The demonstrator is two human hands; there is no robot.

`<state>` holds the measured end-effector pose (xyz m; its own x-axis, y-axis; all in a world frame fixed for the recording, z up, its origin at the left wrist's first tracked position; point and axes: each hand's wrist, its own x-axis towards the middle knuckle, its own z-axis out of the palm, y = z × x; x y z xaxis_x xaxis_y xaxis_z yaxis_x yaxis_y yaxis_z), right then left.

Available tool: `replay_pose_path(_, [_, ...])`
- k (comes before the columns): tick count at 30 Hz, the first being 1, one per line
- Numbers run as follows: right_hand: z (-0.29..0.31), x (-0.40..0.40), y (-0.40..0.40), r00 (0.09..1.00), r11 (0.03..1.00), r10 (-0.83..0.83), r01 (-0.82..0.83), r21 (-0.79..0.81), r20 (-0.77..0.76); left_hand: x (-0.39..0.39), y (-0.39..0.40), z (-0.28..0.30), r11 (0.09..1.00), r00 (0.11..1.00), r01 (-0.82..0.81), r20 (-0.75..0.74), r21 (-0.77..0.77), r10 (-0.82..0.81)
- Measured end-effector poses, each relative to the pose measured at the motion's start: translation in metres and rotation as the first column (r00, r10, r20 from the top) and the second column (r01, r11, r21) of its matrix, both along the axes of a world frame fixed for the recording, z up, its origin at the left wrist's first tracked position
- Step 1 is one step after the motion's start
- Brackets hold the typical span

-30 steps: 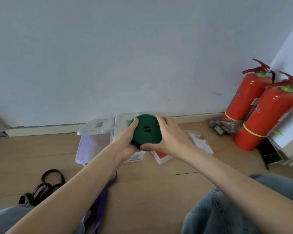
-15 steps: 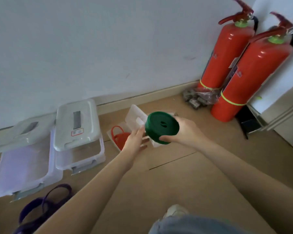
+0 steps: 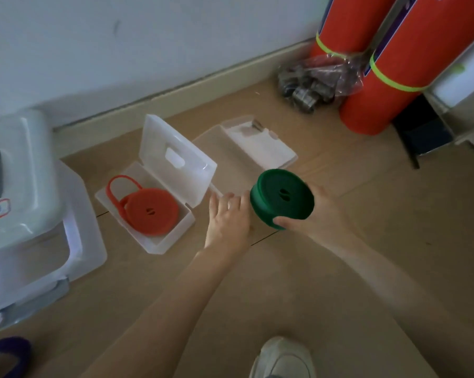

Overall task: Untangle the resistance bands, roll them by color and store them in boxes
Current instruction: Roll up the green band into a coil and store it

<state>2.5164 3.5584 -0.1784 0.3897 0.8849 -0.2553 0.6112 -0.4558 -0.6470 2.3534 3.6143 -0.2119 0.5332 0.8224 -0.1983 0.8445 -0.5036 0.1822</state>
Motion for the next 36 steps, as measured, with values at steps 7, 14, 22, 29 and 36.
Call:
replay_pose_path(7, [0.019, 0.028, -0.006, 0.997, 0.997, 0.076, -0.076, 0.021, -0.005, 0.007, -0.036, 0.006, 0.951, 0.911, 0.298, 0.323, -0.08, -0.258])
replay_pose_path(14, [0.015, 0.023, 0.016, 0.958, 0.992, 0.026, -0.059, -0.11, -0.285, -0.013, -0.008, 0.0, 0.993, 0.993, 0.121, 0.017, 0.001, -0.121])
replay_pose_path(22, [-0.004, -0.01, 0.061, 0.991, 0.999, -0.015, 0.01, -0.042, -0.136, -0.019, 0.002, -0.01, 0.989, 0.989, 0.145, 0.045, -0.022, -0.144])
replay_pose_path(29, [-0.037, -0.045, 0.055, 0.994, 0.998, -0.058, 0.059, -0.007, 0.089, -0.031, -0.001, -0.009, 0.986, 0.982, 0.167, 0.089, -0.016, -0.165])
replay_pose_path(36, [-0.033, -0.036, 0.058, 0.913, 0.961, 0.23, -0.16, -0.225, 0.336, -0.035, 0.008, -0.012, 0.978, 0.97, 0.203, 0.142, -0.049, -0.195])
